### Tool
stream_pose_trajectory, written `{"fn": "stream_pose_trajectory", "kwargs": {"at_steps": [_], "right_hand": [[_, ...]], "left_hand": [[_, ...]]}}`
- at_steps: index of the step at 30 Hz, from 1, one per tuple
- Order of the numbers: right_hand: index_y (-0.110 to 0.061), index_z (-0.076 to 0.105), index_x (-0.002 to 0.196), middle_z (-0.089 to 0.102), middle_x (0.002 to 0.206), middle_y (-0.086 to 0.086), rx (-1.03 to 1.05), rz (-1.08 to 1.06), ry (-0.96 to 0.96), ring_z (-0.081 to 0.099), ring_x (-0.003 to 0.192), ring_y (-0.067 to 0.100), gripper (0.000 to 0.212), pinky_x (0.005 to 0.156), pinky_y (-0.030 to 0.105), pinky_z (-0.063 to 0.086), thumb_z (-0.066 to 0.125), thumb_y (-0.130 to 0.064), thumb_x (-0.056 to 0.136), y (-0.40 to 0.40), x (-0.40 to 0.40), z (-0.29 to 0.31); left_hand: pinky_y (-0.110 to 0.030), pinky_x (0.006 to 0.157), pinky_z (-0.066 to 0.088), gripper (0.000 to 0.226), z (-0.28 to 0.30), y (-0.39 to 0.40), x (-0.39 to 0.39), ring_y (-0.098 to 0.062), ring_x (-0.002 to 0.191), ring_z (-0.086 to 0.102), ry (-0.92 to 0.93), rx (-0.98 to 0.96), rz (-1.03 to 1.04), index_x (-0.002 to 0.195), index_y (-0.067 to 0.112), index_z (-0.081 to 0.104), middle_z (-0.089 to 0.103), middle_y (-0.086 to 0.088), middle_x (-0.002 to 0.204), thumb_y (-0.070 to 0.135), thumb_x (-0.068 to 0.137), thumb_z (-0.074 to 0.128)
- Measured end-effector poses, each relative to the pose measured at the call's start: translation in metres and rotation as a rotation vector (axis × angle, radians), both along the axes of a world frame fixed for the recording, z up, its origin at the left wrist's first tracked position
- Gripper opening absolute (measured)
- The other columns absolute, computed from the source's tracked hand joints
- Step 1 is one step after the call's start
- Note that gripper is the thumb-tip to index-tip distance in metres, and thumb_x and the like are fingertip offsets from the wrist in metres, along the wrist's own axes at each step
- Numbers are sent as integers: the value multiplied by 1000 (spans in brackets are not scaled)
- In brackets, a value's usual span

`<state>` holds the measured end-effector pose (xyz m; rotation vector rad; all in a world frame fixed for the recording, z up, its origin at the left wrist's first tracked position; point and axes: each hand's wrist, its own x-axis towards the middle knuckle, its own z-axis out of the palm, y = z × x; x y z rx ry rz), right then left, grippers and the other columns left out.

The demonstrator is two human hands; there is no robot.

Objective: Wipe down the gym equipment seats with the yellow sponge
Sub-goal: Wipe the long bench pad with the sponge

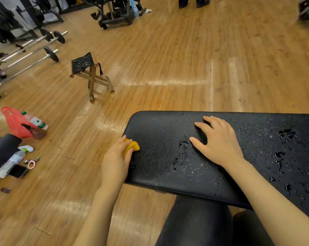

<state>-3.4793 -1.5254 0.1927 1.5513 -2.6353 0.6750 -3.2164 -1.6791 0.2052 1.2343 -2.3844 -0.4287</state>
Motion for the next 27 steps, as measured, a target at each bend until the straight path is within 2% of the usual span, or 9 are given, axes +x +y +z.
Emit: {"fn": "stream_pose_trajectory", "kwargs": {"at_steps": [4, 8, 11, 20, 23, 27], "right_hand": [[-22, 58, 130, 51, 139, 6, -19, 3, -6, 40, 133, 26, 63, 113, 48, 27, 45, -62, 83, 1, 1, 1], [-22, 58, 131, 50, 140, 6, -18, 5, -5, 39, 134, 26, 56, 113, 47, 26, 56, -57, 87, 1, 0, 1], [-22, 58, 130, 50, 139, 6, -21, 1, -2, 39, 133, 26, 56, 113, 48, 26, 58, -56, 86, 0, 1, 2], [-22, 58, 130, 51, 138, 7, -21, 0, -2, 40, 133, 27, 56, 112, 48, 26, 57, -56, 86, -1, 1, 1], [-22, 58, 131, 50, 139, 7, -17, 1, -1, 39, 133, 27, 56, 113, 48, 26, 56, -55, 86, 0, 1, 2], [-21, 57, 132, 50, 139, 8, -11, 7, 9, 39, 133, 28, 57, 112, 48, 27, 55, -55, 87, 1, 2, 2]], "left_hand": [[-28, 97, 37, 28, 2, -16, -14, -22, 125, 52, 9, 24, 68, 121, 19, 67, 55, -2, 138, 19, 93, 62], [-22, 99, 33, 23, 0, 18, 13, -17, 128, 49, 57, -5, 73, 111, 18, 71, 53, 0, 139, 10, 92, 62], [-19, 102, 31, 21, -7, 44, 35, -18, 130, 48, 116, -24, 79, 110, 16, 71, 54, -3, 138, 15, 92, 60], [-28, 103, 34, 23, -6, 22, -4, -21, 132, 47, 70, -19, 176, 115, 11, 68, 56, -6, 137, 13, 94, 59], [-21, 105, 29, 19, -7, 41, 3, -22, 131, 48, 80, -45, 137, 108, 13, 71, 56, -5, 136, 9, 92, 61], [-17, 109, 25, 25, -14, 83, 15, -16, 132, 43, 149, -71, 51, 113, 15, 68, 53, 1, 137, 16, 91, 57]]}}
